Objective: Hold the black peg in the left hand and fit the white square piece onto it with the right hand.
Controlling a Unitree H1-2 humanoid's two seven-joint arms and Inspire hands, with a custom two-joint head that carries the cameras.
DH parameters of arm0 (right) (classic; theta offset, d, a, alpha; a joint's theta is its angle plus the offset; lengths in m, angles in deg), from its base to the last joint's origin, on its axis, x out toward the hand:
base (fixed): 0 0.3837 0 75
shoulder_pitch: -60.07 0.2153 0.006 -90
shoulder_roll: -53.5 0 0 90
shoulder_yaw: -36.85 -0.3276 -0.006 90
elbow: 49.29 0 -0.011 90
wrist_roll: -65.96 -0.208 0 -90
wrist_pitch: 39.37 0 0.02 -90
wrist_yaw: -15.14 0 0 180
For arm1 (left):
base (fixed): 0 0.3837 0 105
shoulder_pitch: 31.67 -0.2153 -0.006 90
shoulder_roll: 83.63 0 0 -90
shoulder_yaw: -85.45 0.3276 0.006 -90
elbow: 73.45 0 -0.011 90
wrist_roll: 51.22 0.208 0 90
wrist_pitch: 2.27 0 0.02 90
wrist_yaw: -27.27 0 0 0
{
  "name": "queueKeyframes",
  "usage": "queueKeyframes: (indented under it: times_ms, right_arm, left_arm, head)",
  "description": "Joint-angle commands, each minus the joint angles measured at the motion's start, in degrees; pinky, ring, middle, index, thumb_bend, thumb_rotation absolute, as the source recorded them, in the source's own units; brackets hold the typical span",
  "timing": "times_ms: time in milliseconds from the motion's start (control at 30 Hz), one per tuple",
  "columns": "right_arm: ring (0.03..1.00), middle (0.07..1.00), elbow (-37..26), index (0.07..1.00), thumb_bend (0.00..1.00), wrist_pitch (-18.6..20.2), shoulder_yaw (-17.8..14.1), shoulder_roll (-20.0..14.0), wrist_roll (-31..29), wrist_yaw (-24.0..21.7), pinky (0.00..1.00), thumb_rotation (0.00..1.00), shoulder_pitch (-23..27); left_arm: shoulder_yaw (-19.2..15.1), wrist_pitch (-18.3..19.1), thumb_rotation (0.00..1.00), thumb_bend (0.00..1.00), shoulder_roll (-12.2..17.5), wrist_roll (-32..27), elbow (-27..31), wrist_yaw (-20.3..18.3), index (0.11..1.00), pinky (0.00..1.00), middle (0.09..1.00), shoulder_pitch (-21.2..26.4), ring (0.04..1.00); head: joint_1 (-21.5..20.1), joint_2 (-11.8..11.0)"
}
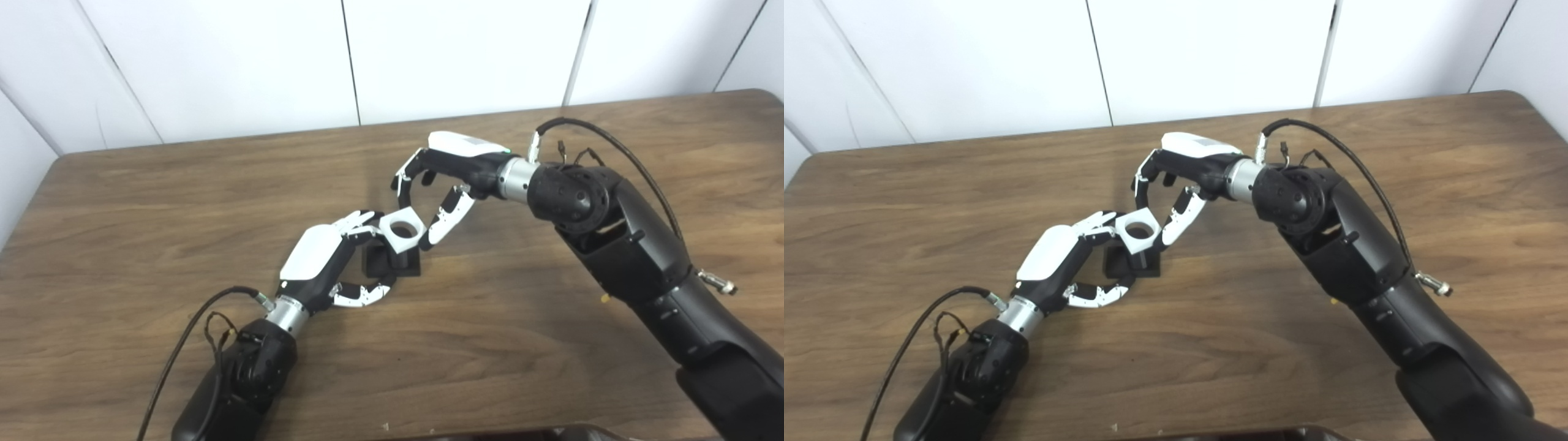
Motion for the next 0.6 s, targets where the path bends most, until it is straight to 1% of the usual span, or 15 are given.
queueKeyframes:
  times_ms: [0, 167, 333, 567]
  right_arm:
    - [0.834, 0.786, -0.3, 0.48, 0.52, -1.3, -0.8, -0.24, -0.48, 0.77, 0.76, 0.14, 2.65]
    - [0.832, 0.786, 0.19, 0.48, 0.52, -1.74, -0.83, -0.34, -0.69, 0.93, 0.76, 0.14, 2.56]
    - [0.827, 0.784, 0.47, 0.48, 0.52, -2.11, -0.73, -0.29, -0.58, 1.15, 0.75, 0.14, 2.52]
    - [0.831, 0.789, 0.54, 0.48, 0.52, -1.42, -0.71, 0.34, -0.74, 1.13, 0.75, 0.14, 2.32]
  left_arm:
    - [2.16, 1.0, 0.25, 0.85, -0.11, 0.64, -1.37, -3.11, 0.643, 0.89, 0.917, -2.95, 0.942]
    - [2.28, 1.61, 0.26, 0.85, -0.22, 0.86, -1.08, -3.33, 0.647, 0.89, 0.919, -3.04, 0.945]
    - [2.32, 1.67, 0.25, 0.85, -0.31, 0.66, -0.92, -3.2, 0.647, 0.89, 0.919, -3.09, 0.945]
    - [2.39, 1.83, 0.25, 0.85, -0.43, 0.7, -0.77, -3.05, 0.645, 0.89, 0.916, -3.21, 0.942]
  head:
    - [0.01, 0.1]
    - [0.12, 0.18]
    - [0.36, 0.21]
    - [0.62, 0.33]
